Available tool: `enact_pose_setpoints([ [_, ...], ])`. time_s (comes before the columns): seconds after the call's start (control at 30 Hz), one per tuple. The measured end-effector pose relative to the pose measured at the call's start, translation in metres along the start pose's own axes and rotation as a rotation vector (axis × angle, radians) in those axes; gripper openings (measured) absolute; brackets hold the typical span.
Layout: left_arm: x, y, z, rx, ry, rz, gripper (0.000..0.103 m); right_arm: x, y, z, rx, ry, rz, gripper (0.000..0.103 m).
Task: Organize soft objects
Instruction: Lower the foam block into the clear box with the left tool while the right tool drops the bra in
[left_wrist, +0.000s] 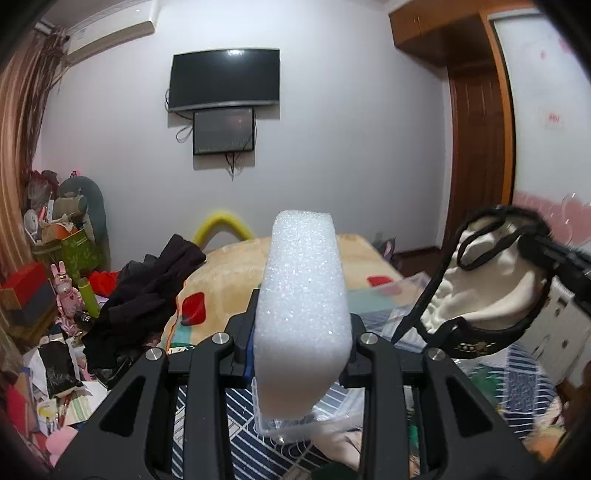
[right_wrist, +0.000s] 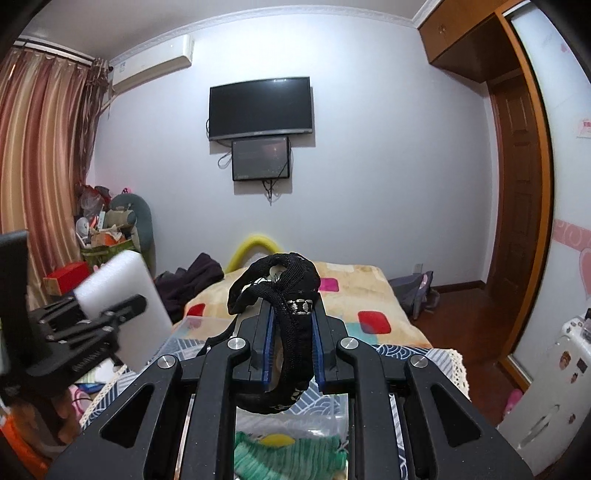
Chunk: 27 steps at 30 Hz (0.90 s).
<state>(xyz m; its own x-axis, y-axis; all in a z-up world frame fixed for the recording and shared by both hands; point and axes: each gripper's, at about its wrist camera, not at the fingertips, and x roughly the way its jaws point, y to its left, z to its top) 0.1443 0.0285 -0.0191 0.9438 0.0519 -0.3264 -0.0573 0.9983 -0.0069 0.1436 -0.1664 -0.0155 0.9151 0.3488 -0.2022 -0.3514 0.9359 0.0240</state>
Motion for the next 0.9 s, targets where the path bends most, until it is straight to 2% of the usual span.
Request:
enact_pose_setpoints([
  [0.2,0.048,-0.015,-0.012,0.063,0.088,0.066,0.031,0.020,0.002,-0.014,-0.020,0.047,0.010,0.015],
  [0.33,0.069,-0.024,-0.025,0.110,0.147,0.102,0.031,0.039,0.000,-0.026,-0.023,0.117,0.008,0.015],
  [0.5,0.087,-0.035,-0.038,0.142,0.235,0.076,0.032,0.059,-0.008,-0.039,-0.018,0.227,-0.008,0.015],
  [0.53,0.089,-0.037,-0.039,0.146,0.245,0.068,0.037,0.061,-0.009,-0.042,-0.019,0.246,-0.011,0.015],
  [0.63,0.093,-0.043,-0.044,0.147,0.276,0.024,0.071,0.066,-0.011,-0.046,-0.025,0.291,-0.026,0.016],
  [0.8,0.086,-0.055,-0.043,0.159,0.264,-0.020,0.080,0.064,-0.019,-0.045,-0.008,0.329,-0.029,0.023],
  [0.83,0.083,-0.056,-0.042,0.156,0.264,-0.030,0.081,0.062,-0.021,-0.044,-0.002,0.330,-0.026,0.027],
  [0.9,0.079,-0.056,-0.040,0.143,0.265,-0.051,0.082,0.054,-0.025,-0.042,0.009,0.325,-0.020,0.041],
])
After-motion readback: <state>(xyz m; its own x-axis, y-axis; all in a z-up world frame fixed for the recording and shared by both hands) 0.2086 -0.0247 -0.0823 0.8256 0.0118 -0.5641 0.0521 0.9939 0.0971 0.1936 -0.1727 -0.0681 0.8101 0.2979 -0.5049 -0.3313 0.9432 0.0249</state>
